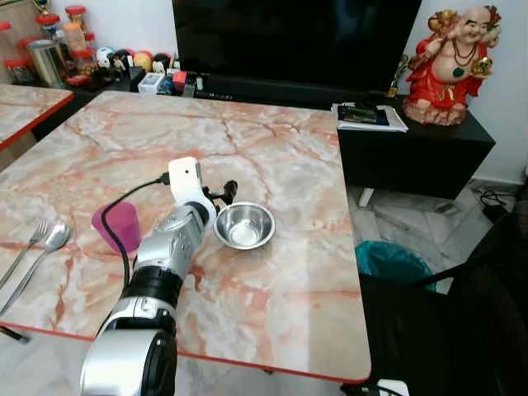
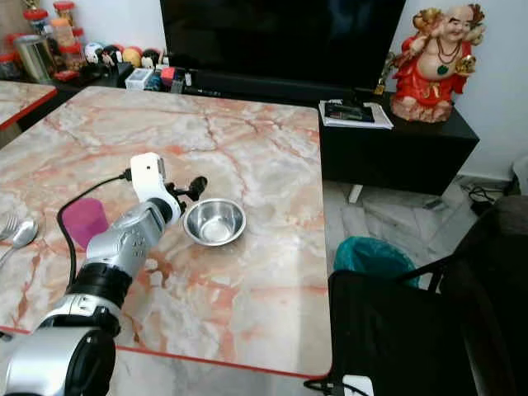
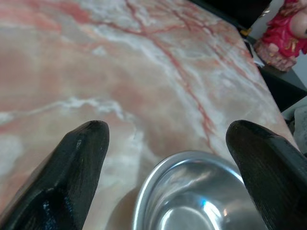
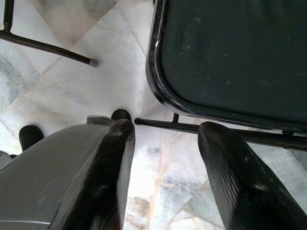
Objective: Setting the table
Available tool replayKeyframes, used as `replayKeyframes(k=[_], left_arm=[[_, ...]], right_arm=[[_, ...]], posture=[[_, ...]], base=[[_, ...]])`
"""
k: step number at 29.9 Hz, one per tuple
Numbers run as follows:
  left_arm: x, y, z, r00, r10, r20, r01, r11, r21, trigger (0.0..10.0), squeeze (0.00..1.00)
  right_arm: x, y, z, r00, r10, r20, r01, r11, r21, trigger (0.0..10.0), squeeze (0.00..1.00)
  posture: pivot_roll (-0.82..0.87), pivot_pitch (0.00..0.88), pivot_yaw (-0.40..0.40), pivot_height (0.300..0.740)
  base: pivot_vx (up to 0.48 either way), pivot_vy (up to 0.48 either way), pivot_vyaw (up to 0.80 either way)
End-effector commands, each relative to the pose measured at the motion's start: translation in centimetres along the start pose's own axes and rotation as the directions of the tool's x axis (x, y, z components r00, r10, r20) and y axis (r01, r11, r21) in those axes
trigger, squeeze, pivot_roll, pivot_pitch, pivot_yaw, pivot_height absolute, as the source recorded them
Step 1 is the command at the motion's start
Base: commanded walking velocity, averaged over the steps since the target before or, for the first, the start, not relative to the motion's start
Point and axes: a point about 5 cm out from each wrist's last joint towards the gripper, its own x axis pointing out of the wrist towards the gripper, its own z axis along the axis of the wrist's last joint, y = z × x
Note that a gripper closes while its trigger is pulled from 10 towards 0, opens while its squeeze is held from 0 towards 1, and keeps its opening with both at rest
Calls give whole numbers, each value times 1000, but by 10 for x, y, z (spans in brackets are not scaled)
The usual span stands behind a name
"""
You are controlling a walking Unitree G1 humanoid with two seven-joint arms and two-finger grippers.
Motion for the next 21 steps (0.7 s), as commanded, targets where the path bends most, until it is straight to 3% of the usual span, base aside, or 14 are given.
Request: replayKeyframes(k=[1, 11, 21], left_arm=[[2, -1, 7, 1000, 2, -13, -2, 1000, -22, 10000, 0], [3, 11, 9, 996, -3, -89, -3, 997, -74, 10000, 0], [6, -3, -4, 986, -72, -152, 58, 994, -93, 10000, 0]], right_arm=[[0, -6, 5, 1000, -18, 7, 18, 1000, 15, 10000, 0], [2, -4, 9, 1000, -18, 9, 18, 1000, 24, 10000, 0], [2, -1, 11, 1000, -19, 9, 19, 999, 33, 10000, 0]], posture=[[-104, 9, -55, 740], [-94, 22, -44, 740], [-104, 14, -37, 740]], base=[[0, 0, 0], [0, 0, 0], [0, 0, 0]])
